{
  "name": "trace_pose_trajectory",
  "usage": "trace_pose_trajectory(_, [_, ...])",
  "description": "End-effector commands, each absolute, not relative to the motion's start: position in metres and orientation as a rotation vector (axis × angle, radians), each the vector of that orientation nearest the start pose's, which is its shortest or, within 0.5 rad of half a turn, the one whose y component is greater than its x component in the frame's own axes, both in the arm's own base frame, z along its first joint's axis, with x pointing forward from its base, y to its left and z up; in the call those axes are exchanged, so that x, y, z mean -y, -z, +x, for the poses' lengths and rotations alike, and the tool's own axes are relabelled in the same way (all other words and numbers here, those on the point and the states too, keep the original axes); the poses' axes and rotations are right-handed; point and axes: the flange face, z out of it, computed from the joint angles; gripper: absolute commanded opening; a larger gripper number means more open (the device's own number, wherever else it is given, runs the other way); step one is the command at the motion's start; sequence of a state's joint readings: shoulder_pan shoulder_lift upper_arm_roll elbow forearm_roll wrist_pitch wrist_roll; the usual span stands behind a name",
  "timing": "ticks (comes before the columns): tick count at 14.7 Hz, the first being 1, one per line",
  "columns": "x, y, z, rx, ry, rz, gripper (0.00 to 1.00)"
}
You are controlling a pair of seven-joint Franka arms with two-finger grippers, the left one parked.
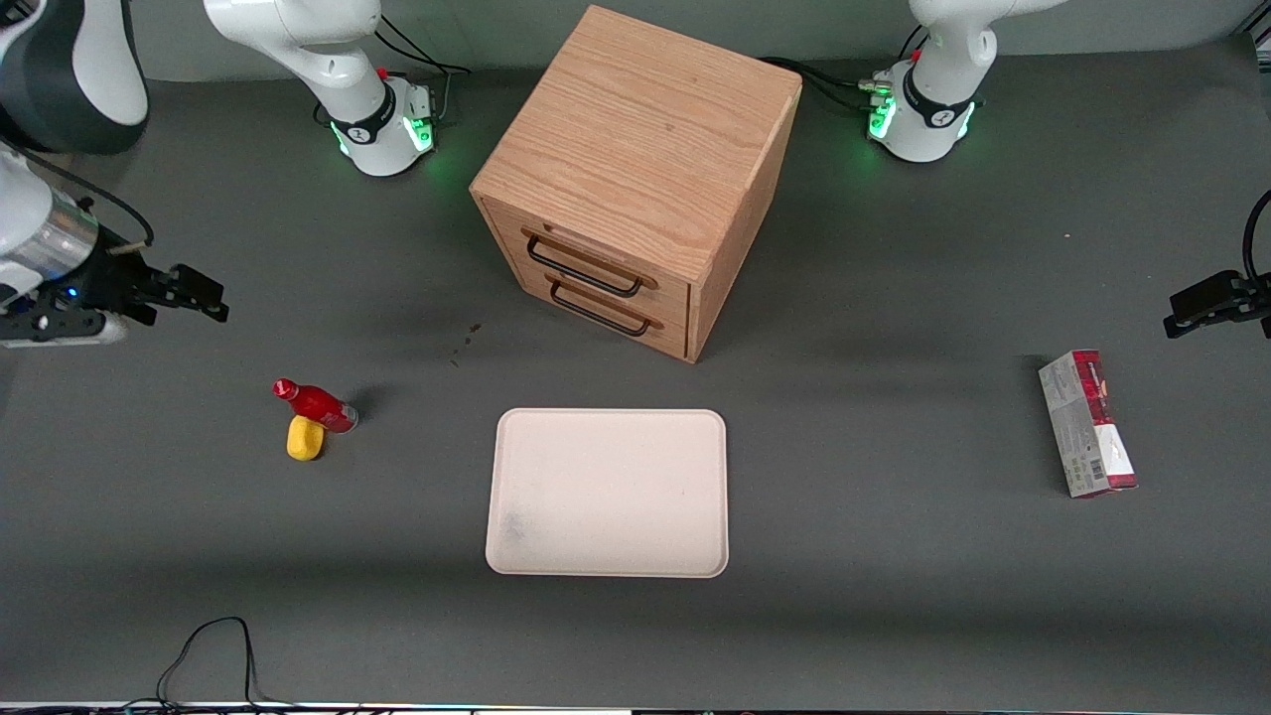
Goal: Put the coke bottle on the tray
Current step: 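Move the open right gripper down over the red Coca-Cola bottle, then close the right gripper around the bottle's cap end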
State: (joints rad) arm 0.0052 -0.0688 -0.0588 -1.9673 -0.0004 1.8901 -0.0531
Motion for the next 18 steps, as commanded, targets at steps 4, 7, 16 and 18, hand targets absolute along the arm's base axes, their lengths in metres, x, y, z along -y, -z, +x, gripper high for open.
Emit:
trace_pose_trajectory(4, [0.017,-0.432,0.565,0.047,-0.037,-3.13,1.0])
trace_pose_trajectory(7, [0.015,-0.391,0.564,0.05,-0.023,-3.134,1.0])
trace_pose_trajectory(16, [0.013,-0.331,0.56,0.065,-0.026,-3.139,1.0])
trace_pose_trajectory(18, [0.012,-0.325,0.564,0.076,-0.019,-3.141,1.0])
